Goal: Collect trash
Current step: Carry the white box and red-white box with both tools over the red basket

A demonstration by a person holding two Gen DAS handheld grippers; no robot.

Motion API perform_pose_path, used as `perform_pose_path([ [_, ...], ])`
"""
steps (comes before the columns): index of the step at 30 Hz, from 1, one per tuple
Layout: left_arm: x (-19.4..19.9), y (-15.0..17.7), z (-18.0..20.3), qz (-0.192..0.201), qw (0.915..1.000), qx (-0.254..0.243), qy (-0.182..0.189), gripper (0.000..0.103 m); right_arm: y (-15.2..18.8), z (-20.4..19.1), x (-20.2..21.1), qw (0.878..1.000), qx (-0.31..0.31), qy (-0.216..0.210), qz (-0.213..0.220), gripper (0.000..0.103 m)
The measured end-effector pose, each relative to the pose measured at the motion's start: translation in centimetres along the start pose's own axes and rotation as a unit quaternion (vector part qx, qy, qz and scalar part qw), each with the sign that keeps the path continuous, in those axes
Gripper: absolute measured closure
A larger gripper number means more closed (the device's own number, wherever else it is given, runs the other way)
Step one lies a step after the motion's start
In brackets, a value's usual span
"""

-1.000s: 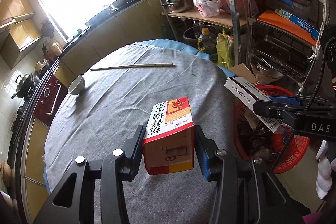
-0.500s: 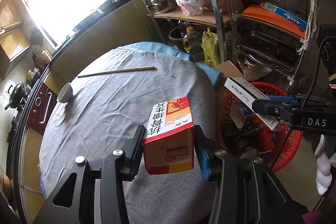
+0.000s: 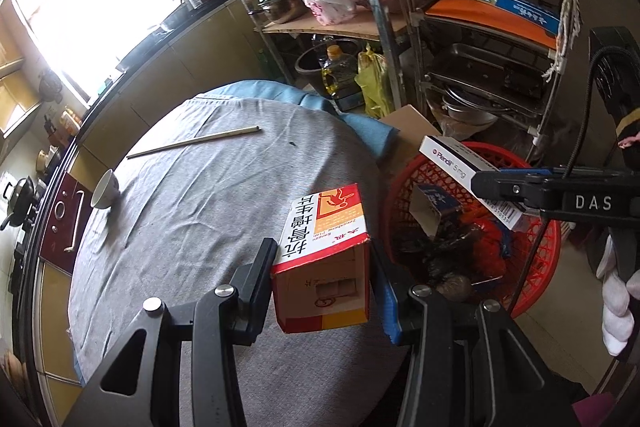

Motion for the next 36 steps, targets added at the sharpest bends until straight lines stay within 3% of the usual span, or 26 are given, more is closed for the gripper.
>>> perform_pose_path([
  [36, -2.3, 0.5, 5.0, -0.027, 0.9968, -0.054, 0.053, 0.056, 0.8, 4.2, -0.2, 0.998, -0.052, 0.012, -0.013, 0.054],
])
Point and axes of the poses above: each gripper's, at about its wrist camera, not at the fingertips, and x roughly against the way its jaws point, z to its right, y to its underside, the point moved 4 cm from there along -x, roughly the way its jaws point, and after that the axes turned 1 degree about z, right-handed, at the moved point
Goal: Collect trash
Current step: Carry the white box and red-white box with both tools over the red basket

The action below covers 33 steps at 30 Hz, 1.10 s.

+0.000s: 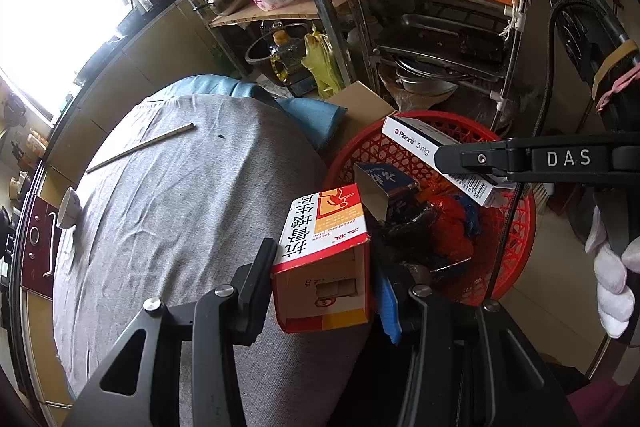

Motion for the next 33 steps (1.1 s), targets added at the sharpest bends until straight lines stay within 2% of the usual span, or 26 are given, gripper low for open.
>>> perform_pose_path([
  [33, -2.7, 0.8, 1.3, -0.032, 0.999, -0.011, 0.028, 0.056, 0.9, 2.2, -1.1, 0.999, -0.041, 0.012, -0.026, 0.054],
])
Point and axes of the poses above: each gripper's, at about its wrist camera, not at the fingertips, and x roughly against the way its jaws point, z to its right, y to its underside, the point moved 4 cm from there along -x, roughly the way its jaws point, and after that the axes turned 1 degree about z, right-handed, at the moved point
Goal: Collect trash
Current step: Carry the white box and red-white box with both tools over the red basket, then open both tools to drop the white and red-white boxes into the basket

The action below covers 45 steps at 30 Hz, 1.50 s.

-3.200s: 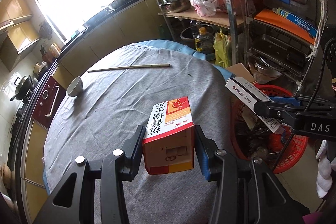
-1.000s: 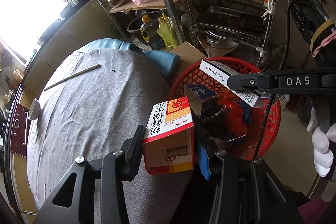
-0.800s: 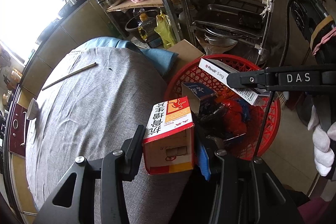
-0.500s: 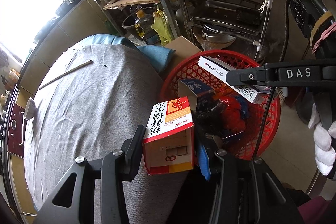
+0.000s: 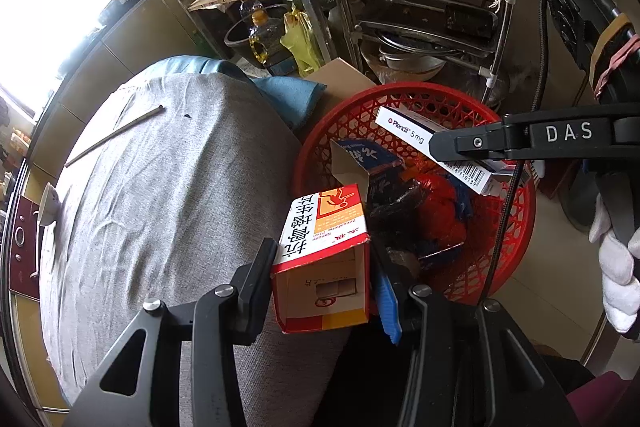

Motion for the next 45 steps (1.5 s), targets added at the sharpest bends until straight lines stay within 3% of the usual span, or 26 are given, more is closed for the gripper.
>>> perform_pose_path([
  [30, -1.8, 0.2, -0.3, -0.014, 0.9997, 0.008, 0.019, 0.05, -0.5, 2.1, -0.6, 0.999, -0.039, 0.025, -0.014, 0.05],
  [39, -0.1, 0.0, -0.7, 0.022, 0.9992, 0.014, 0.031, 0.038, -0.4, 1.2, -0.7, 0.999, -0.031, 0.028, -0.015, 0.05],
  [45, 1.1, -0.2, -1.3, 0.041, 0.9982, 0.025, 0.035, 0.038, -0.5, 0.4, -0.5, 0.999, -0.023, 0.033, -0.011, 0.05],
])
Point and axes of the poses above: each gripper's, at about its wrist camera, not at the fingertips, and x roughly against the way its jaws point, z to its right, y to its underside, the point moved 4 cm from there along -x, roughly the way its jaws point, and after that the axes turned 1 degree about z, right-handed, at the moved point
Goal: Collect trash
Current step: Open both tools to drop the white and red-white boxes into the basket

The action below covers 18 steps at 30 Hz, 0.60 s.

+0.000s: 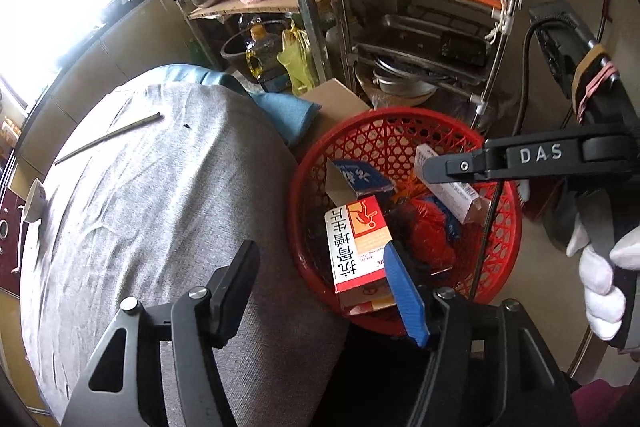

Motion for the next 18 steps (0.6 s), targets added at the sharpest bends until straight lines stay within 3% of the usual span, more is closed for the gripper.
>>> perform_pose_path([
  [9, 2.4, -0.2, -1.8, 0.034, 0.999, 0.024, -0.015, 0.037, -0.1, -1.6, 0.5, 1.0, 0.023, 0.007, 0.004, 0.05],
  [16, 5.2, 0.5, -4.6, 0.061, 0.9956, 0.059, -0.042, 0.037, 0.1, -5.1, 1.1, 0.996, 0.083, 0.026, 0.017, 0.05],
  [18, 6.1, 0.9, -5.8, 0.069, 0.9934, 0.075, -0.053, 0.025, 0.2, -6.8, 1.2, 0.993, 0.113, 0.033, 0.021, 0.05],
])
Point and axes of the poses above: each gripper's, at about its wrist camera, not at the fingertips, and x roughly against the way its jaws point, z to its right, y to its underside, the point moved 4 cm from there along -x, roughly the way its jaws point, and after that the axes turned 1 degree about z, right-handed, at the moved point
